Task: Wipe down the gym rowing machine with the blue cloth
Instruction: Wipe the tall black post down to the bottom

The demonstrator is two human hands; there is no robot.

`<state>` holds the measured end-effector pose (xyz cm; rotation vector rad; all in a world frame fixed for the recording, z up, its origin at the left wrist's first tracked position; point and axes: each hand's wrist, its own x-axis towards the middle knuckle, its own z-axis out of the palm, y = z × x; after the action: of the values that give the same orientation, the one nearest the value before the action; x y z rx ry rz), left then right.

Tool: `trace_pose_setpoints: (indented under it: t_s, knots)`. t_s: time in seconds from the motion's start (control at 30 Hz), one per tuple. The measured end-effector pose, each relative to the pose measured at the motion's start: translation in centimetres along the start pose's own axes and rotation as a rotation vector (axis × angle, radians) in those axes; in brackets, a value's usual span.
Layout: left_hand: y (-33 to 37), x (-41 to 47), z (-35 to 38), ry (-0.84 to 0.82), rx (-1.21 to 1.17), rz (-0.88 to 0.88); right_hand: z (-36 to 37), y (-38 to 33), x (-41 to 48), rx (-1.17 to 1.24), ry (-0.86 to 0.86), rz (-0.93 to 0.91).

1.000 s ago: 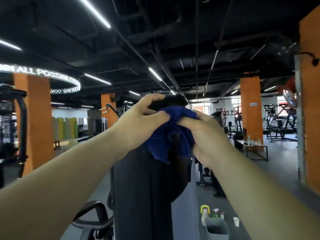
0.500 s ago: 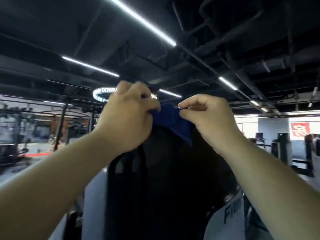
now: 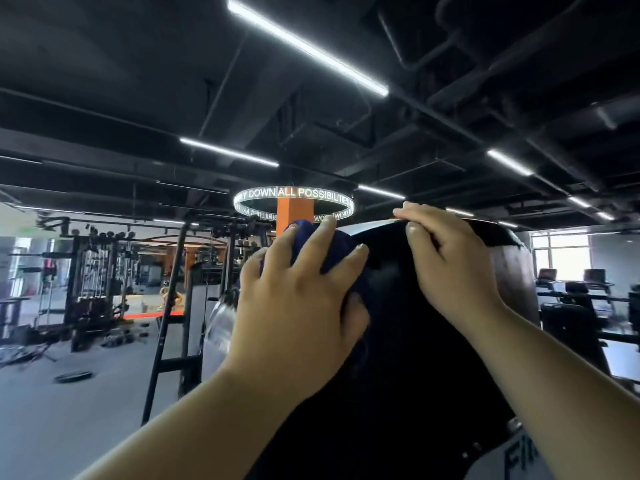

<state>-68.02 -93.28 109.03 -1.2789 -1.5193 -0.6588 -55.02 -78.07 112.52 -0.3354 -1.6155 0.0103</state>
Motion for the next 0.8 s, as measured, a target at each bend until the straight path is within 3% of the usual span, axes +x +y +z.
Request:
trace_pose_setpoints:
  t_s: [0.13, 0.27, 0.4, 0.53, 0.63, 0.8]
  knots:
    - [0.6, 1.1, 0.9, 0.019, 0.14, 0.022, 0.3, 0.2, -0.1, -0.012, 0.024, -0.056]
    - [1.2, 2.7, 0.8, 0.068, 0.129, -0.018, 0.4, 0.6, -0.1, -0.036, 0.011, -0.096]
    - [2.0, -1.1, 1.6, 0.094, 0.186, 0.114, 0.5, 0.8, -0.2, -0.073, 0.025, -0.125]
    - [3.5, 1.7, 0.8, 0.002, 0.269, -0.05, 0.3, 0.9, 0.1, -0.092, -0.006, -0.202]
    - [4.1, 3.9, 0.7, -0.075, 0.287, -0.223, -0.5, 1.7, 0.3, -0.066, -0.129, -0.253]
    - [5.5, -1.7, 2.0, -0.041, 0.339, -0.144, -2.1, 4.1, -0.5, -0.108, -0.235, -0.303]
